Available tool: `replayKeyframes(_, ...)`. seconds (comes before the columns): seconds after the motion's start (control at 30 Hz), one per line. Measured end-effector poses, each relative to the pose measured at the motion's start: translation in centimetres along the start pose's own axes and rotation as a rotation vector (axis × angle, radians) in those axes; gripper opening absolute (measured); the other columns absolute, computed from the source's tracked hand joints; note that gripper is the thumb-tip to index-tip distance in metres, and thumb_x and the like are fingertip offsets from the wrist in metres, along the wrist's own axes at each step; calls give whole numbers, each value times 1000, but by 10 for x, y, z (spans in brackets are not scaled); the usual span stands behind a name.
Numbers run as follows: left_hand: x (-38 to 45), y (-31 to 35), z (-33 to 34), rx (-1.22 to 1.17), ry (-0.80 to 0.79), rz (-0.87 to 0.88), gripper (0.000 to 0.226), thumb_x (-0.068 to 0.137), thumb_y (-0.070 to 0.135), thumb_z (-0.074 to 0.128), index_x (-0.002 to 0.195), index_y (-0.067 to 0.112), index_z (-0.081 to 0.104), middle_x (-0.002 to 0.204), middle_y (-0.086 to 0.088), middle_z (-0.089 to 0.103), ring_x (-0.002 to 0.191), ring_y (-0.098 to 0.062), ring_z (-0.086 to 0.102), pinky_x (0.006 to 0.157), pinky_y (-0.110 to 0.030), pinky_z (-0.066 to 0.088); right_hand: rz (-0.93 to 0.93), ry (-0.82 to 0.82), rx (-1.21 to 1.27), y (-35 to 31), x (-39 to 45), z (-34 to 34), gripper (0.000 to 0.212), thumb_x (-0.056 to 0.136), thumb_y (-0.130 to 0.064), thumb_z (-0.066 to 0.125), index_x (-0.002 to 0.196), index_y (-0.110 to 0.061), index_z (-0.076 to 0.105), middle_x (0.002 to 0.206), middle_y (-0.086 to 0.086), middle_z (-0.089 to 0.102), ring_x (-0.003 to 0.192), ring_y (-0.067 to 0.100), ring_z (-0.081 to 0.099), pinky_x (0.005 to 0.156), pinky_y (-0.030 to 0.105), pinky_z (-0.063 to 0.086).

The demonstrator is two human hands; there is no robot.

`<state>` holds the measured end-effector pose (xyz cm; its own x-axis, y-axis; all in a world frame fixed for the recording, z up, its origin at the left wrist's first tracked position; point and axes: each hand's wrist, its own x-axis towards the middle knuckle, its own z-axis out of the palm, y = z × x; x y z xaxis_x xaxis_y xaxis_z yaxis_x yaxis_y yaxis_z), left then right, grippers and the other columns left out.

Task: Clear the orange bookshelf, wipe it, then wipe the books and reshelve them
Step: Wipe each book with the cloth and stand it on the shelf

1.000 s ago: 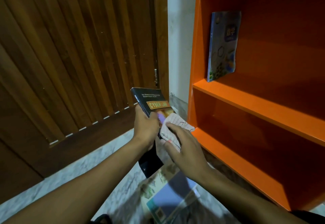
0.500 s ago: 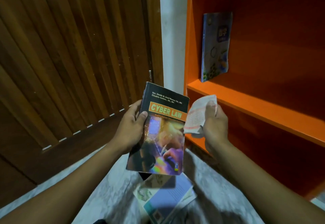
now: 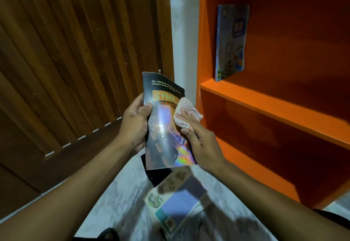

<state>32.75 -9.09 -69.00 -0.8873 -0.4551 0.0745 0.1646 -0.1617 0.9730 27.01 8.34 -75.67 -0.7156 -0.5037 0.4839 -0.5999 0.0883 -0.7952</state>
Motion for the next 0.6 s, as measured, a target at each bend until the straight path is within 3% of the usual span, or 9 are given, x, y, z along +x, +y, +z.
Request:
replayKeyframes(0.13,12,-1,-16,-92,184,-25,26,106,13,44,125,20,61,112,-9,72,95,-23,71,75,-38,61,-9,-68,-9,0,-17,10,34,102,-29,46,130,-21,63,131,-7,65,124,2,56,100,25,47)
replayKeyframes(0.23,19,-3,-29,-102,267,-26,28,107,16,42,129,18,59,119,-12,70,100,-24,70,83,-42,59,-9,-144,-43,-2,-26,10,27,104,-20,46,124,-15,64,109,-26,66,97,-15,59,80,7,42)
replayKeyframes(0.3,21,-1,-36,-67,299,-6,27,107,18,41,129,20,58,117,-10,70,97,-21,71,79,-39,59,13,-221,-51,-3,-29,9,20,104,-13,47,115,-11,64,83,-34,62,77,-16,58,67,5,39)
replayKeyframes(0.37,23,-1,-43,14,304,25,29,108,21,41,132,23,56,119,-9,70,96,-19,72,76,-38,60,24,-261,-80,-3,-29,9,16,104,-21,47,103,-18,63,76,-22,63,68,-6,58,62,13,38)
replayKeyframes(0.47,20,-2,-50,171,253,15,28,107,27,41,133,32,53,121,-6,69,105,-24,71,87,-49,59,111,-185,-101,3,-21,7,29,102,-37,44,79,-20,50,64,0,51,57,9,47,59,40,38)
replayKeyframes(0.53,16,-5,-50,228,183,-14,30,107,27,42,134,35,52,119,-8,69,102,-26,72,85,-51,60,231,-57,-73,6,-10,-2,44,99,-47,41,84,-8,54,74,16,59,65,23,57,64,48,45)
replayKeyframes(0.6,10,-6,-45,343,94,-37,35,106,26,43,140,34,49,116,-7,69,96,-22,73,75,-42,61,348,92,22,7,0,-11,49,101,-51,38,97,-7,60,93,21,66,85,34,67,72,55,54)
